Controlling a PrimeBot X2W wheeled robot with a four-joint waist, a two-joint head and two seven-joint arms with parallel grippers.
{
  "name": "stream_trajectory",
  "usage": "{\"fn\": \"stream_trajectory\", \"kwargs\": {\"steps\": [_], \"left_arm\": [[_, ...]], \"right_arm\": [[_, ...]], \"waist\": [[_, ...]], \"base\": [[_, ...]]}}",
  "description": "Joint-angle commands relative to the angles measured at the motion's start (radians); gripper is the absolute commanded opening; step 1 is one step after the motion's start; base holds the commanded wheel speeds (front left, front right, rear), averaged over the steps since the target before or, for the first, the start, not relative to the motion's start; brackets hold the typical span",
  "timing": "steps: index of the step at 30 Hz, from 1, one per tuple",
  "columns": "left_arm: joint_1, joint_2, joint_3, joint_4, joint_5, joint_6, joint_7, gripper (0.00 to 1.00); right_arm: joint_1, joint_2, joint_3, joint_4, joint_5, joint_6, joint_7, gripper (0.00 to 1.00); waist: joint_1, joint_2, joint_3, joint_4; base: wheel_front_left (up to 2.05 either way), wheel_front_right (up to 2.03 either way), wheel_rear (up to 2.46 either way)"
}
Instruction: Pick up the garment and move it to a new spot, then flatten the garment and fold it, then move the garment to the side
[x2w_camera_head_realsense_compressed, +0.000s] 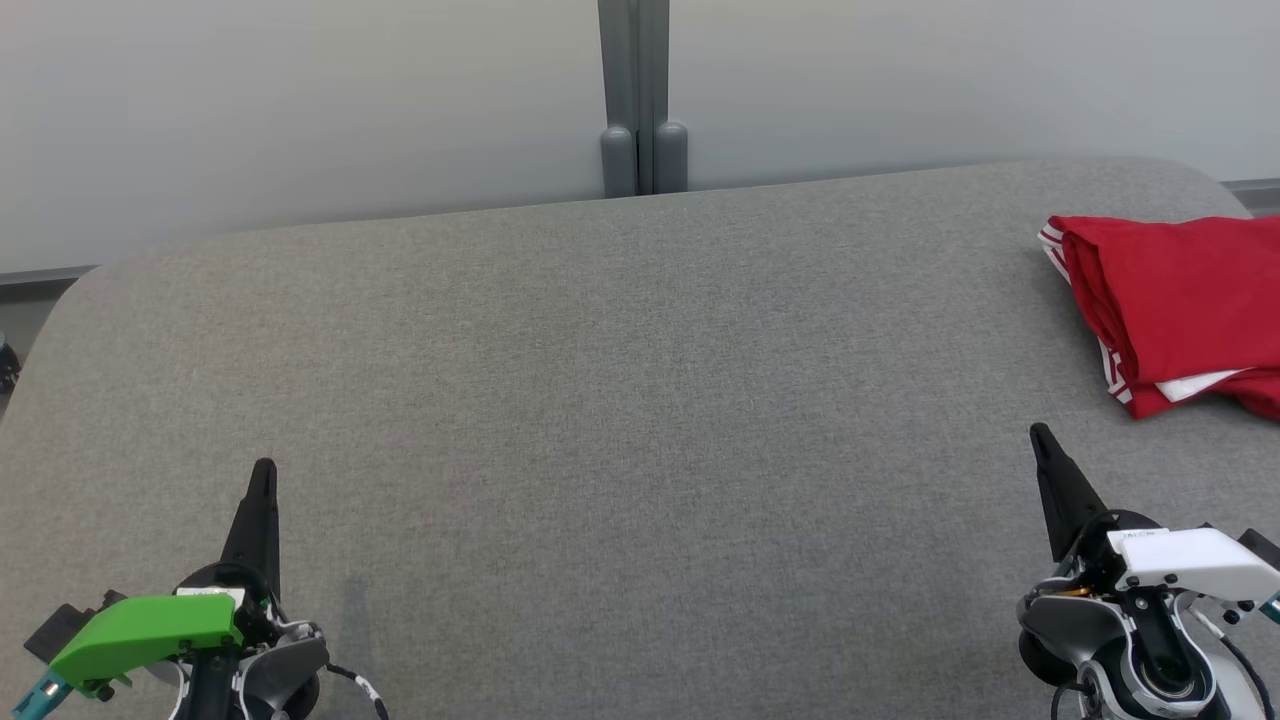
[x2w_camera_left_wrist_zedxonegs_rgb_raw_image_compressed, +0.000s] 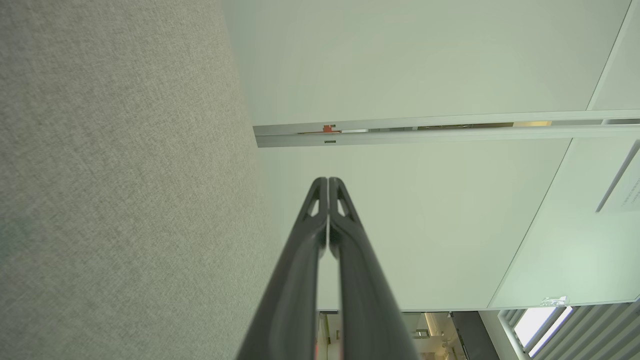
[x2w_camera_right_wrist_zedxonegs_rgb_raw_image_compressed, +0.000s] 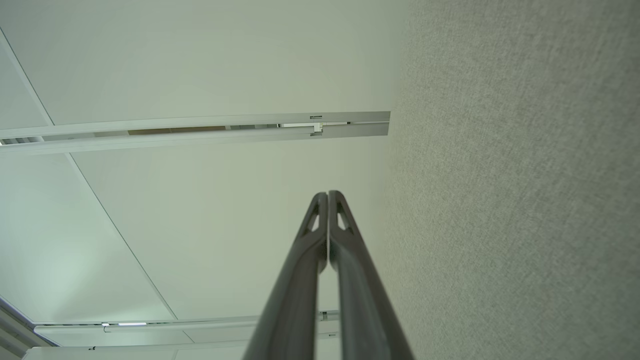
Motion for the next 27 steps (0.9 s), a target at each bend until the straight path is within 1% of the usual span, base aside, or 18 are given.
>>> {"fn": "stream_trajectory", "kwargs": {"steps": [1, 27], "left_arm": [[-0.01, 0.0, 0.002, -0.002, -0.005, -0.006, 0.005, 0.0], [-0.01, 0.0, 0.002, -0.002, -0.005, -0.006, 0.005, 0.0]], "right_arm": [[-0.006, -0.004, -0.001, -0.004, 0.007, 0.0, 0.003, 0.0], [-0.006, -0.004, -0.001, -0.004, 0.007, 0.0, 0.003, 0.0]], "waist": [[0.0, 0.0, 0.0, 0.0], [0.0, 0.0, 0.0, 0.0]], "base": [[0.0, 0.0, 0.0], [0.0, 0.0, 0.0]]}}
